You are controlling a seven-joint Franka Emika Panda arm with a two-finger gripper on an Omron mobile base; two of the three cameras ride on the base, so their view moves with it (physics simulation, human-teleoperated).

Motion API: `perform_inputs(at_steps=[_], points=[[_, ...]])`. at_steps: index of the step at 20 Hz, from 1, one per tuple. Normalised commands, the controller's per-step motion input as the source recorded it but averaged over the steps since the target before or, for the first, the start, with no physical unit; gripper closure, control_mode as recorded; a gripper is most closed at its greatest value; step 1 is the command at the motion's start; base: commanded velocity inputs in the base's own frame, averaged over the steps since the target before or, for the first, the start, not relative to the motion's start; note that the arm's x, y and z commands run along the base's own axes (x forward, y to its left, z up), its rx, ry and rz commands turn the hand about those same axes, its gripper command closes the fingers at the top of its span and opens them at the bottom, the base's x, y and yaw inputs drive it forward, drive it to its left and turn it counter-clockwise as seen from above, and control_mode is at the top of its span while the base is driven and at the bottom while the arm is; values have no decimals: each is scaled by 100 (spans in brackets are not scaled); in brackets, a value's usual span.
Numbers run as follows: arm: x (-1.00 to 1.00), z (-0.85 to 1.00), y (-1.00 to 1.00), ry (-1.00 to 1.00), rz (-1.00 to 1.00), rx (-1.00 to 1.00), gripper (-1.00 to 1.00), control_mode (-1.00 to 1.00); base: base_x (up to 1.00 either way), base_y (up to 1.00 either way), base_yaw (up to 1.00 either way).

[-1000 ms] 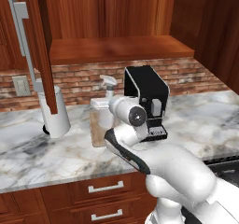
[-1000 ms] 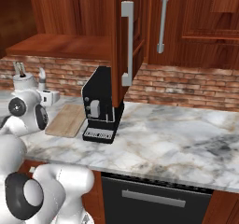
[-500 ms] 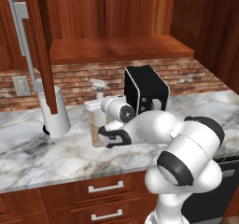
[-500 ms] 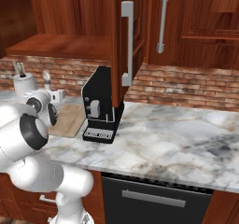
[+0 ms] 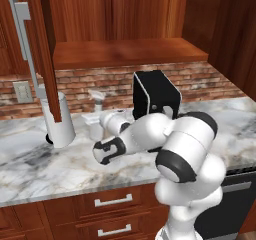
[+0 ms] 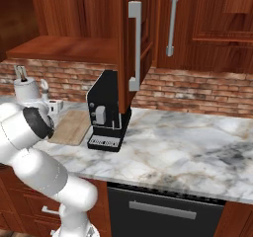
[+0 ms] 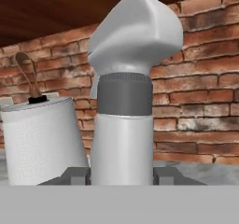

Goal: Grab the spray bottle from the cabinet, then place it next to the cutting board for sanitizing. Then grab the dish brush from the countertop next to the sink and place it next to the cutting board.

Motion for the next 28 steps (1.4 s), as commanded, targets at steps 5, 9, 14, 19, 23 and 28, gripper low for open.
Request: perform_inputs(at_steps=[5,9,14,19,23,28], points=[[0,-15,39,1,0,9,100,-100,0,0,0],[0,-38,20,8,0,4,100,-100,0,0,0],[0,-31,10,3,0,-1,100,-100,0,0,0],[0,-22,4,0,0,-5,100,-100,0,0,0],[-7,-23,0,0,0,-6,100,-100,0,0,0],[0,-24,8,0,0,-8,100,-100,0,0,0]])
